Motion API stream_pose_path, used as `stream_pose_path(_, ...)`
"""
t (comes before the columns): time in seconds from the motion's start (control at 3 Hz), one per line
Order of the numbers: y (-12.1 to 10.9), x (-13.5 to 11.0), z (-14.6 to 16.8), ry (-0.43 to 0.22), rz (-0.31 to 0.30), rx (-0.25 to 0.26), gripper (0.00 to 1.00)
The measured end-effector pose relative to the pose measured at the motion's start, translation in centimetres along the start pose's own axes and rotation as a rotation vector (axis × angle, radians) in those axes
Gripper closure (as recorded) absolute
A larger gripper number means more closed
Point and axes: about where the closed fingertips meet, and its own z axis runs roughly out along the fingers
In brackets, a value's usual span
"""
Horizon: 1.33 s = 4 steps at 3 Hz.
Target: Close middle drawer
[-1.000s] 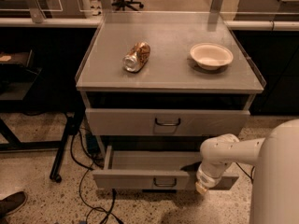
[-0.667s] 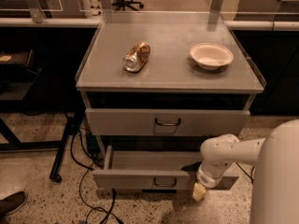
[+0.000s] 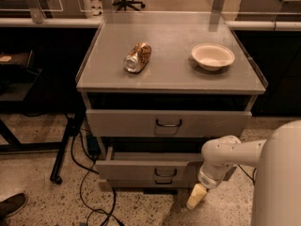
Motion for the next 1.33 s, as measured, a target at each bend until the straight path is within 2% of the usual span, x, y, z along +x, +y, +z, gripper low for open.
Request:
stream_pose_path(0.33, 0.0, 0.0, 0.0, 0.0, 0.0, 0.0, 0.12)
stream_pose_path(1.33, -0.44, -0.15, -0.06, -0.012, 0.011, 0.007, 0.82)
